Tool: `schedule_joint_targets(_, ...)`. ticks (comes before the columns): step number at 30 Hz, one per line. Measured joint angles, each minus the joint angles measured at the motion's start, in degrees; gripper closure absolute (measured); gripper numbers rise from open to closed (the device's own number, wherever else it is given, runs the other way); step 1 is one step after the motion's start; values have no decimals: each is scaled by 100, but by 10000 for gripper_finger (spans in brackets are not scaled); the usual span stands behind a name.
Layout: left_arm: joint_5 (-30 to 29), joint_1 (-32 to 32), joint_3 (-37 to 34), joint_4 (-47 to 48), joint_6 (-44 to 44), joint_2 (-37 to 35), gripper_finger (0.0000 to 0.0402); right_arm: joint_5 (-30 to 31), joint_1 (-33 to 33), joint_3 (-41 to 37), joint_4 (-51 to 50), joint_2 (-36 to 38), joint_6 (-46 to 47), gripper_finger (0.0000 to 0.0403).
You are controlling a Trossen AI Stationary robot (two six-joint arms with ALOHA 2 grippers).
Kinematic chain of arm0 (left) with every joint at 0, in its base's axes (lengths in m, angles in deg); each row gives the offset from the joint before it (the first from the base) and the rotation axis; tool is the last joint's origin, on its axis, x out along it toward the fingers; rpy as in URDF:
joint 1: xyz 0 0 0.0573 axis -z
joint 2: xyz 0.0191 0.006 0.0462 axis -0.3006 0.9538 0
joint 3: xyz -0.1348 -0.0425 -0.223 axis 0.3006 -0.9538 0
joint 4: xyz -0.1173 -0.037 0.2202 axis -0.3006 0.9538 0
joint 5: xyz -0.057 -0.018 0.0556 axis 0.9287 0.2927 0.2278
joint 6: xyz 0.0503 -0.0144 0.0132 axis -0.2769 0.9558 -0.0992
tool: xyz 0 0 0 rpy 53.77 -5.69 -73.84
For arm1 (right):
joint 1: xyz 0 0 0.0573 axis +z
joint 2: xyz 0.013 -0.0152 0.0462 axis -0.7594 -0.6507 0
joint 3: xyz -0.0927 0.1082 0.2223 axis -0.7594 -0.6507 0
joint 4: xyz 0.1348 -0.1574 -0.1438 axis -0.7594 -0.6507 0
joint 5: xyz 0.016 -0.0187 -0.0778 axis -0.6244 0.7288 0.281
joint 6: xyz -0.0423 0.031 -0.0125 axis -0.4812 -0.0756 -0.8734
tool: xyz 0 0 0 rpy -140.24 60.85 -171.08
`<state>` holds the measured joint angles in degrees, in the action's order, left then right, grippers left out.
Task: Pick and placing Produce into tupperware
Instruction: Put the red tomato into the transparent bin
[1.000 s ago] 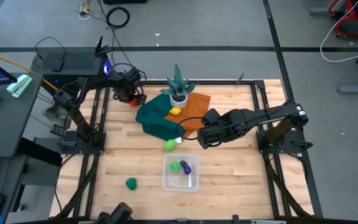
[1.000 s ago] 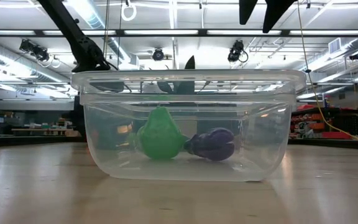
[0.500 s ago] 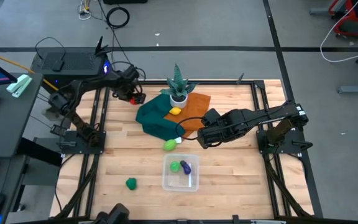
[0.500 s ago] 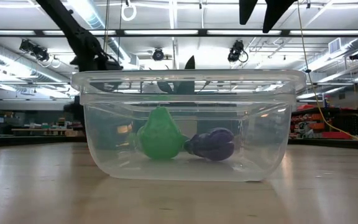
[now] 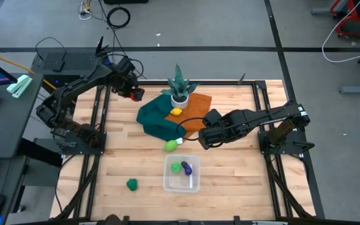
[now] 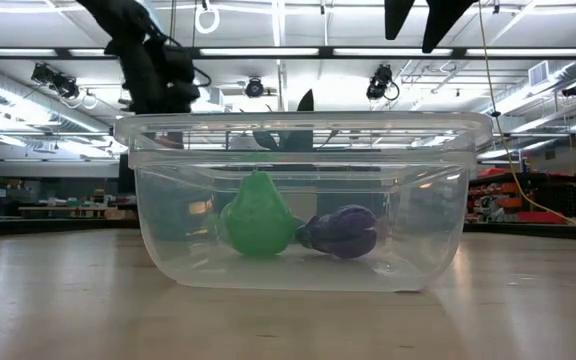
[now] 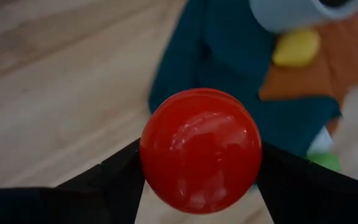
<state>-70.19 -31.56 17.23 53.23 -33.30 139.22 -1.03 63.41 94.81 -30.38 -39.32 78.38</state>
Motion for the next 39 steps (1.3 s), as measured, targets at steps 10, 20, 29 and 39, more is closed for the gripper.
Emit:
schedule_joint_targets(10, 467, 1001, 73, 493, 273, -602, 129, 4, 0, 0, -4, 0, -4, 94)
schedule_joint_targets(20, 740, 2528, 75, 440, 1057, -623, 139, -111, 106, 0, -139, 0, -48, 94)
schedule_joint_targets(29, 718, 3768, 75, -394, 2384, -623, 138, -115, 653, 0, -184, 0, 79, 94)
schedule_joint_targets(39, 443, 4865, 71, -1479, 3605, -509, 126, -4, 1548, 0, -186, 0, 629, 94)
